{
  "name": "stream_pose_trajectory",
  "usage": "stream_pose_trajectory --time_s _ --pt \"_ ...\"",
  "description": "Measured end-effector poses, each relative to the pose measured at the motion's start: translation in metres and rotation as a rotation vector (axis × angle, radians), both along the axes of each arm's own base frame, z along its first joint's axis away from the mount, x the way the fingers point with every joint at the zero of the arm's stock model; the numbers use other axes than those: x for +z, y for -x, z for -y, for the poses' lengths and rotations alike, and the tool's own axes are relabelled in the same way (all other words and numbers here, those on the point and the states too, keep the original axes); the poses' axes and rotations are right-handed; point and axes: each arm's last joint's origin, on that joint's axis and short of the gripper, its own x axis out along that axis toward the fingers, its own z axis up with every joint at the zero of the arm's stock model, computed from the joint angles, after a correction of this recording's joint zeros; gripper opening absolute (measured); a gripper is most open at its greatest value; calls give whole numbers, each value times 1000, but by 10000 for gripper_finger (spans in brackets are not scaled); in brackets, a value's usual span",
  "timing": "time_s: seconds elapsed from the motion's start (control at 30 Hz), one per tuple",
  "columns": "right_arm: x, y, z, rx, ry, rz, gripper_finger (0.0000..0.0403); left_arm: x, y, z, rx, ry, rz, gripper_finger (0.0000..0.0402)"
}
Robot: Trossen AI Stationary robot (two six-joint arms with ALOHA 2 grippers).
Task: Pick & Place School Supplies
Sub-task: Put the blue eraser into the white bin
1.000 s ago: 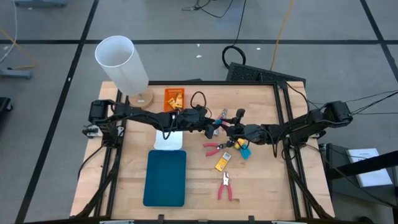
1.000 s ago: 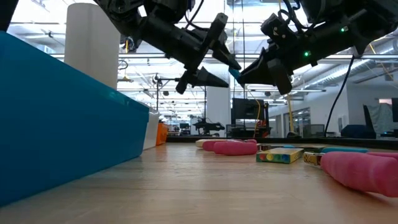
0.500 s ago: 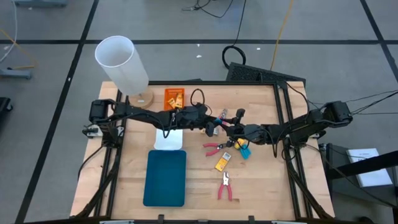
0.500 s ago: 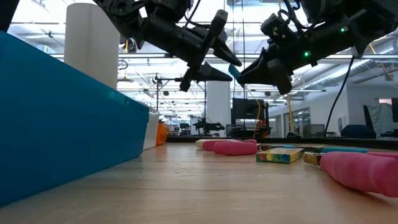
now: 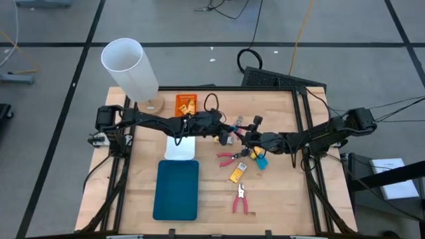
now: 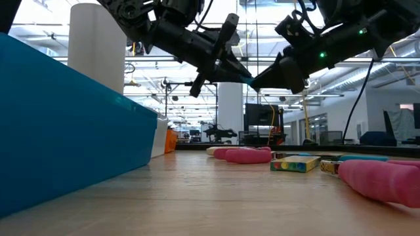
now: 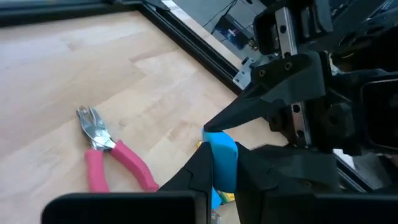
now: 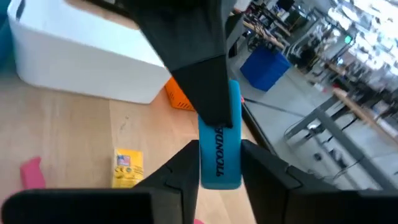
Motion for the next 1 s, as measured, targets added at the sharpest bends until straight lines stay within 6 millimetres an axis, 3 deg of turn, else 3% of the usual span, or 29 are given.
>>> stream_pose_trajectory --time_s 0.1,0.27,0.5,0.7,1.0 --pt "3 2 0 -13 -41 24 158 7 3 -3 -6 -41 4 37" --pt "19 14 -3 -15 -146 93 209 36 18 -3 -31 -159 17 36" --pt "41 44 -3 -35 -265 127 235 70 54 30 -111 -335 22 35" --pt "50 61 -5 -31 -322 136 227 62 101 64 -96 -429 28 35" --pt "50 65 -15 31 -294 100 222 18 162 93 -11 -382 -34 35"
